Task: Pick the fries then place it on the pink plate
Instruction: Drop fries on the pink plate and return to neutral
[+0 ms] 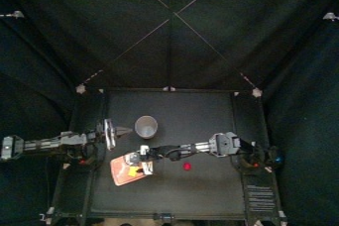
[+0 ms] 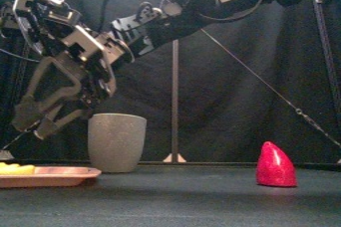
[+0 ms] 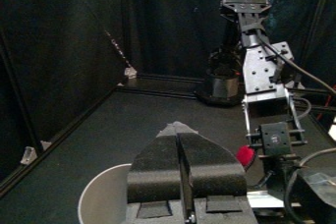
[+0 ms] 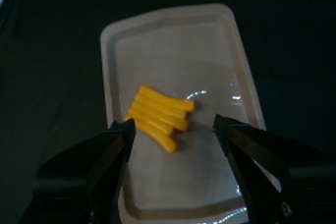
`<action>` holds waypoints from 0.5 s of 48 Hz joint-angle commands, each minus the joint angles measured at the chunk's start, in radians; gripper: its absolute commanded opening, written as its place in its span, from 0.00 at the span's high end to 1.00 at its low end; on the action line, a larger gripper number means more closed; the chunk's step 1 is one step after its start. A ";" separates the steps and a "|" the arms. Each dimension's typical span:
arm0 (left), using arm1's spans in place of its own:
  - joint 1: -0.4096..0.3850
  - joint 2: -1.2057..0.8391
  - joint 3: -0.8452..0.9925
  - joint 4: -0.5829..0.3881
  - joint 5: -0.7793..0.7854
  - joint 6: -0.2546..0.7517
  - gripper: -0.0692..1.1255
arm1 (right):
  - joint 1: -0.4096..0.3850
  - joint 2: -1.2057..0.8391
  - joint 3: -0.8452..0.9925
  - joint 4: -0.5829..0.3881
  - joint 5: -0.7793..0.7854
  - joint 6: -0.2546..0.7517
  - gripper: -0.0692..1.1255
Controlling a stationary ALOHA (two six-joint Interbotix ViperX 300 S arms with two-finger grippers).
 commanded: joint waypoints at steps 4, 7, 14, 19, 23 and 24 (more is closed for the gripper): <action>0.002 0.003 -0.011 0.002 -0.006 -0.002 0.93 | -0.008 -0.227 0.230 0.003 -0.267 -0.008 0.13; 0.000 0.003 -0.009 0.002 -0.005 -0.002 0.93 | -0.009 -0.298 0.351 -0.002 -0.387 -0.008 0.13; 0.000 0.003 -0.009 0.003 -0.005 -0.002 0.93 | -0.012 -0.426 0.561 0.018 -0.580 0.000 0.13; -0.002 0.003 -0.009 0.003 -0.005 -0.002 0.93 | -0.011 -0.509 0.683 0.067 -0.683 -0.002 0.13; -0.002 0.002 -0.009 0.002 -0.005 -0.002 0.93 | -0.011 -0.568 0.778 0.104 -0.769 -0.002 0.13; -0.003 0.002 -0.009 0.003 -0.005 -0.002 0.93 | -0.011 -0.580 0.796 0.110 -0.787 -0.002 0.13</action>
